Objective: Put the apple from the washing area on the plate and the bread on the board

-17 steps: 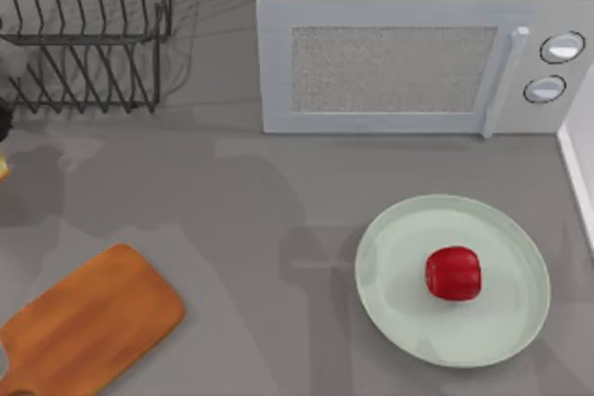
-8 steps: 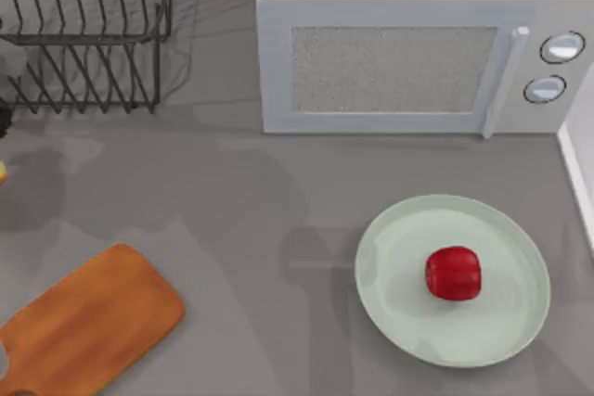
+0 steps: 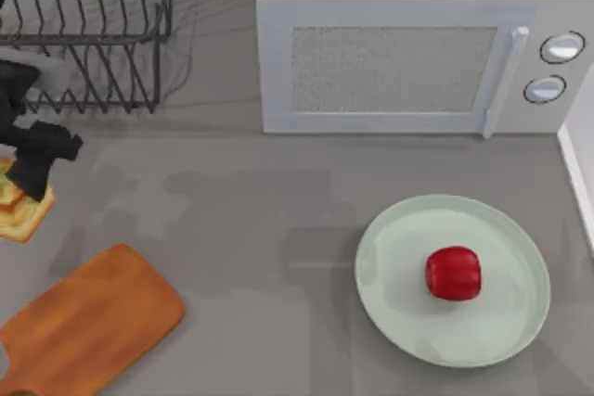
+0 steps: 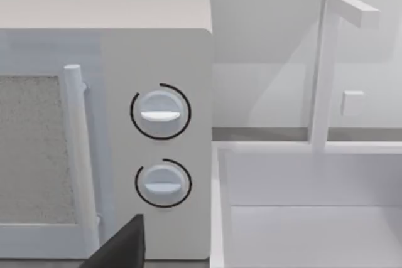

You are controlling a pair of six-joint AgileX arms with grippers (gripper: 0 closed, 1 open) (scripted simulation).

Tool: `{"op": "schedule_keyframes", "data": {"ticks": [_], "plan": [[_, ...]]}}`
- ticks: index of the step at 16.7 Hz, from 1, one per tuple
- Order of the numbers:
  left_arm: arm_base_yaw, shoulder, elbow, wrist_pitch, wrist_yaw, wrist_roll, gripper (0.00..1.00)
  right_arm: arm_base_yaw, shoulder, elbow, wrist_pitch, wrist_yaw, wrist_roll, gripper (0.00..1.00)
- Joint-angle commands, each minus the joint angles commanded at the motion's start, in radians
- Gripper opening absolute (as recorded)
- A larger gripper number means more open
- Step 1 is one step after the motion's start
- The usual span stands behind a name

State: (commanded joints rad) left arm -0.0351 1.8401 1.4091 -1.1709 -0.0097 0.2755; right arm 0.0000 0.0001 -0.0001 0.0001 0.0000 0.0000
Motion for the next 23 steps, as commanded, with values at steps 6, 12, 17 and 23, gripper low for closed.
{"op": "schedule_keyframes", "data": {"ticks": [6, 12, 17, 23], "plan": [[-0.182, -0.334, -0.347, 0.076, -0.007, -0.431, 0.0, 0.0, 0.0, 0.0, 0.0, 0.0, 0.0, 1.0], [-0.242, -0.439, -0.453, 0.101, -0.009, -0.54, 0.0, 0.0, 0.0, 0.0, 0.0, 0.0, 0.0, 1.0], [-0.237, -0.434, -0.457, 0.111, -0.009, -0.537, 0.0, 0.0, 0.0, 0.0, 0.0, 0.0, 0.0, 1.0], [-0.237, -0.423, -0.508, 0.201, -0.009, -0.536, 0.0, 0.0, 0.0, 0.0, 0.0, 0.0, 0.0, 1.0]]}}
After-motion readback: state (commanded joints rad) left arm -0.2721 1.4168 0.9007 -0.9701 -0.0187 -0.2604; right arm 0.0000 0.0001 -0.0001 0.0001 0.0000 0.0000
